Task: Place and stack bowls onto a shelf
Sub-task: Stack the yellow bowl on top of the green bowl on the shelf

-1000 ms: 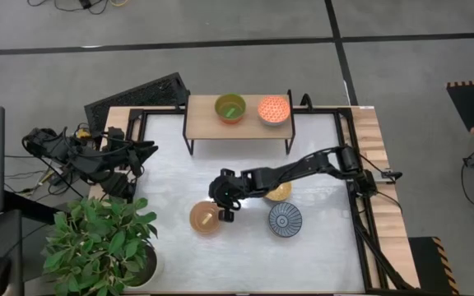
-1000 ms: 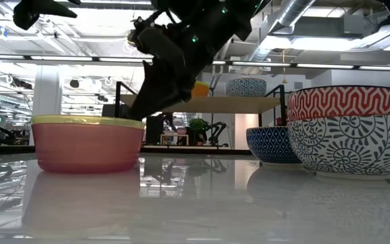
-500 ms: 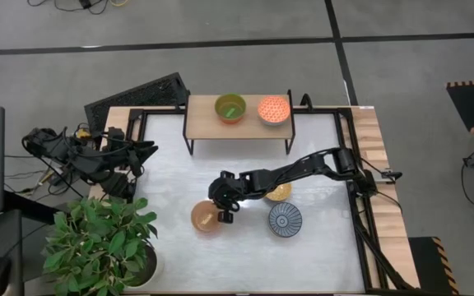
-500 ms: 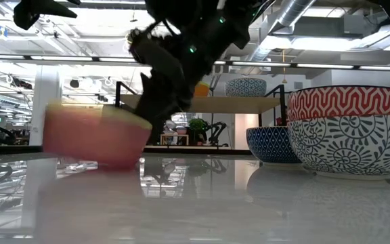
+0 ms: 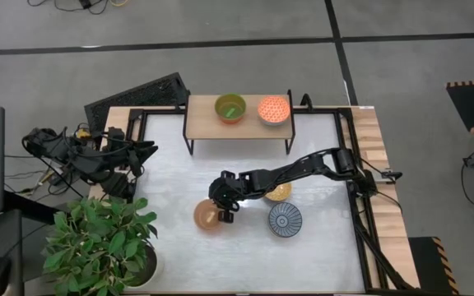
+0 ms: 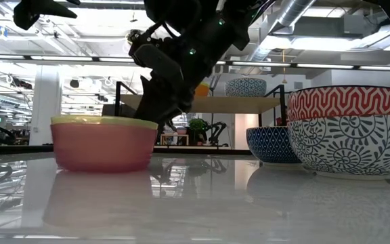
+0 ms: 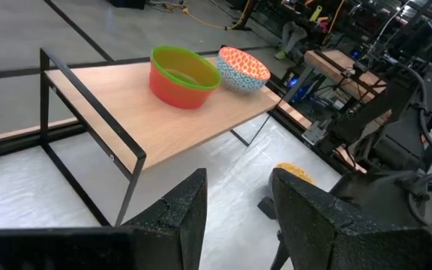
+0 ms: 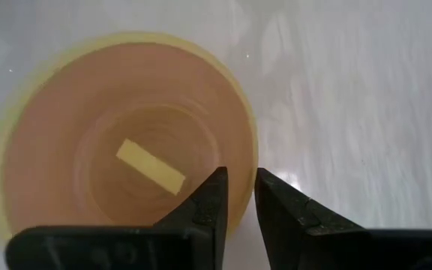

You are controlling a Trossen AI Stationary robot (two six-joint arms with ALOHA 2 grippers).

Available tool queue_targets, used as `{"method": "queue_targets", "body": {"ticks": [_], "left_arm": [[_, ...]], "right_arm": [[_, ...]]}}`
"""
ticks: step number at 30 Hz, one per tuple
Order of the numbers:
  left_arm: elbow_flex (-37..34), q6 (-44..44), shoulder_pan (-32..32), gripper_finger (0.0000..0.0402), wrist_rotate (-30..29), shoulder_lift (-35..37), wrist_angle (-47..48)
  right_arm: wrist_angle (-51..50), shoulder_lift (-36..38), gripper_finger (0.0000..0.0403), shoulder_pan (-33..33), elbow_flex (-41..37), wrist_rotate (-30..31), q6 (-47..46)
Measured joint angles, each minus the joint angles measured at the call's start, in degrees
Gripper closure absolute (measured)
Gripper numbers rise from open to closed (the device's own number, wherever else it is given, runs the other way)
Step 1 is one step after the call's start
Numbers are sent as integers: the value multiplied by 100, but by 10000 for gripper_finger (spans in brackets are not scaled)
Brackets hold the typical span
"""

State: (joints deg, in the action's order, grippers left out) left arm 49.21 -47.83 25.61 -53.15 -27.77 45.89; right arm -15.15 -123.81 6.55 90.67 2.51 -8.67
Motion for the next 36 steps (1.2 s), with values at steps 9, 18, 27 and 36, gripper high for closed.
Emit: {"method": "queue_targets", "body": {"ticks": [9,18,27,36], "left_arm": [[0,2,1,266,1,0,15],[0,2,0,266,2,0,15],[0,13,0,266,4,0,24],[0,13,1,266,4,0,96]], "right_arm": [[-44,2,371,2,2,12,9],[-98,9,379,2,7,21,7],[-1217,98,379,-55,429,-86,22],[-1604,98,379,-193,1263,-248,313]]}}
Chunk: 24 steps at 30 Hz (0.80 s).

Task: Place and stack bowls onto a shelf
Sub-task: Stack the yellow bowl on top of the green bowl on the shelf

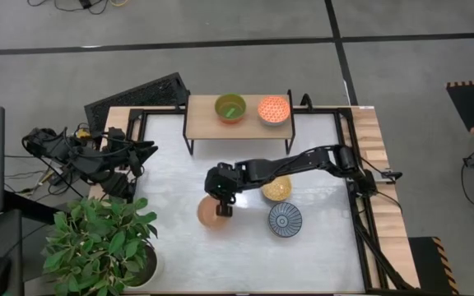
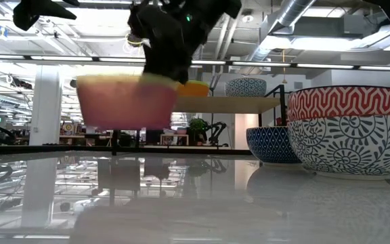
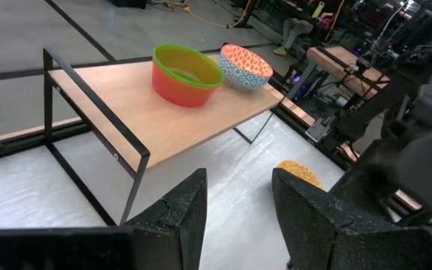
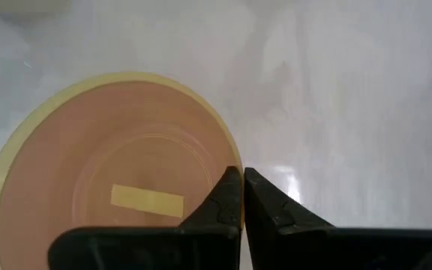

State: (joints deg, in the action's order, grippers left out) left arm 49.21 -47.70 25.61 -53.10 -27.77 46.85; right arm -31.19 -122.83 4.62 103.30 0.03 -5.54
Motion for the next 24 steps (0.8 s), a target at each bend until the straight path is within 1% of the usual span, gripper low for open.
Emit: {"method": "queue_targets", "body": {"ticks": [2,4,7,9,11,12,14,15,19,21,22,23,24], "left_arm": [[0,-2,0,266,1,0,-1],[0,-2,0,266,0,0,0],[0,-4,-1,266,2,0,-2],[0,-4,-1,266,4,0,0],[0,-7,-1,266,4,0,1],[0,-7,-1,266,4,0,0],[0,-7,1,266,6,0,5],[0,-7,1,266,7,0,18],[0,-5,1,266,7,0,42],[0,27,1,266,7,0,50],[0,39,-1,266,7,2,50],[0,43,0,266,10,2,50],[0,44,1,266,9,2,54]], "right_arm": [[48,0,379,-118,45,-413,-126],[-101,-13,379,-243,45,-601,-239],[-304,-28,379,-390,34,-751,-458],[-251,22,379,-401,34,-569,-398],[-452,105,379,-413,42,-361,-320],[-563,120,379,-460,52,-470,-383],[-719,111,379,-551,46,-882,-443],[-724,89,379,-562,36,-894,-350],[-737,95,379,-588,41,-813,-209],[-1102,105,379,-566,49,-123,-252],[-1301,92,379,-580,48,45,-289],[-1455,56,379,-620,41,16,-283],[-1454,25,379,-663,26,-164,-284]]}}
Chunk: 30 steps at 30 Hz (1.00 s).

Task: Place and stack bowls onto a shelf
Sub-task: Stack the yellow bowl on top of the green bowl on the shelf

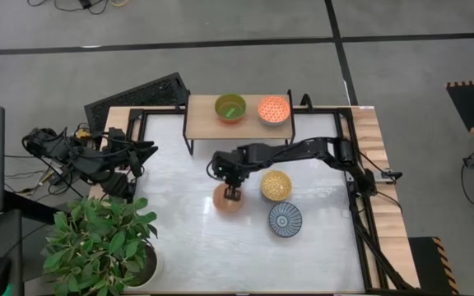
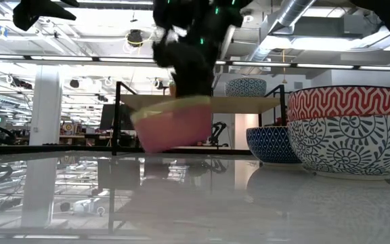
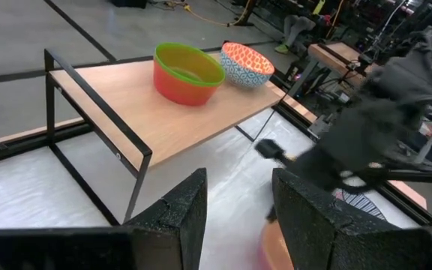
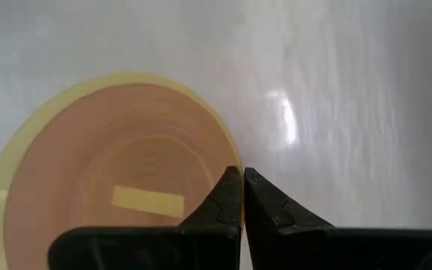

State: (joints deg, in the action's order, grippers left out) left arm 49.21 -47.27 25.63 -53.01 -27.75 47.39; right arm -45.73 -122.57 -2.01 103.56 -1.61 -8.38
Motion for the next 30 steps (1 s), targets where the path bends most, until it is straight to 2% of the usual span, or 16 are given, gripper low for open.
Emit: {"method": "queue_targets", "body": {"ticks": [4,7,10,11,13,14,17,18,20,21,23,24,27,30], "left_arm": [[0,2,-2,266,-4,0,0],[0,4,0,266,9,0,-2],[-1,7,-2,266,13,0,4],[0,7,-1,266,13,0,19],[0,6,-2,266,13,0,45],[0,2,0,266,13,0,57],[0,-22,-2,266,22,0,99],[0,-21,0,266,23,0,108],[0,-22,-1,266,20,0,127],[0,-22,-1,266,20,0,131],[-2,-22,0,266,22,0,131],[0,-24,0,266,20,0,132],[-2,-24,-2,266,17,0,136],[0,-28,0,266,17,0,162]], "right_arm": [[668,68,379,-26,2,-561,109],[413,147,379,32,129,-116,-172],[451,109,379,-30,136,-914,194],[609,93,379,-40,136,-975,205],[379,100,379,-37,302,-522,-64],[257,118,379,-40,369,-505,-67],[489,126,379,-110,388,-1269,78],[551,129,379,-118,387,-1261,57],[310,219,379,-141,379,-799,-144],[292,248,379,-186,381,-843,-136],[472,258,379,-284,396,-1604,5],[464,286,379,-317,392,-1685,-36],[162,350,379,-327,383,-1009,-384],[220,349,379,-421,386,-1684,-228]]}}
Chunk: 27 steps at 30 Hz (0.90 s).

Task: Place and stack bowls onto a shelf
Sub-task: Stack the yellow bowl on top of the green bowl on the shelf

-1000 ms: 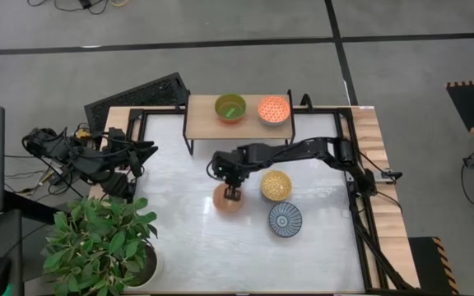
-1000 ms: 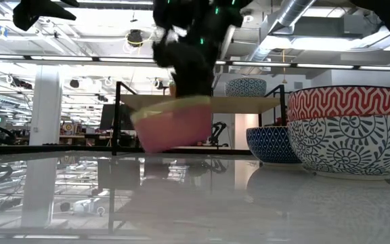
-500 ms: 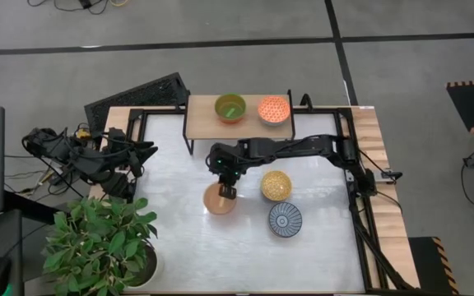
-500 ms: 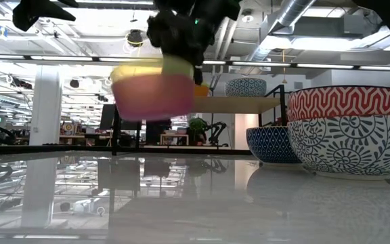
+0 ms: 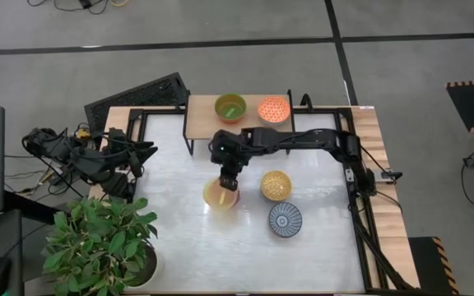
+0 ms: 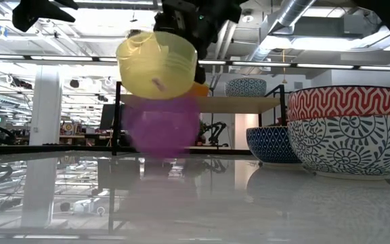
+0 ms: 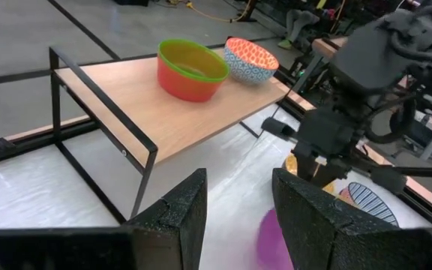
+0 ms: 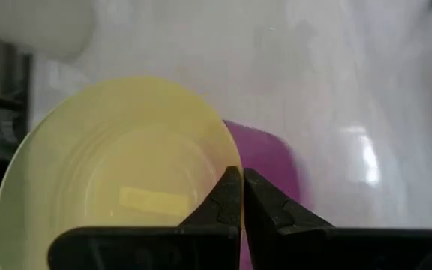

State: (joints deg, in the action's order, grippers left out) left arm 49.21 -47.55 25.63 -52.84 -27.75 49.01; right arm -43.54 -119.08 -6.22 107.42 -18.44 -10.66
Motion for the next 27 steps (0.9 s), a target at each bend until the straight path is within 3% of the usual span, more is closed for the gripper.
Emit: {"method": "queue_targets", "body": {"ticks": [6,14,22,27], "left_arm": [[-1,-7,-1,266,0,0,9],[-2,-8,0,266,-1,0,15],[-2,-22,-2,266,-3,0,15],[-2,-24,0,266,-4,0,15]], "right_arm": [[280,45,379,-120,4,-485,-82],[260,463,379,-656,591,-161,-297],[105,870,379,-1535,1367,1593,-289],[25,810,379,-2179,1456,1759,-302]]}}
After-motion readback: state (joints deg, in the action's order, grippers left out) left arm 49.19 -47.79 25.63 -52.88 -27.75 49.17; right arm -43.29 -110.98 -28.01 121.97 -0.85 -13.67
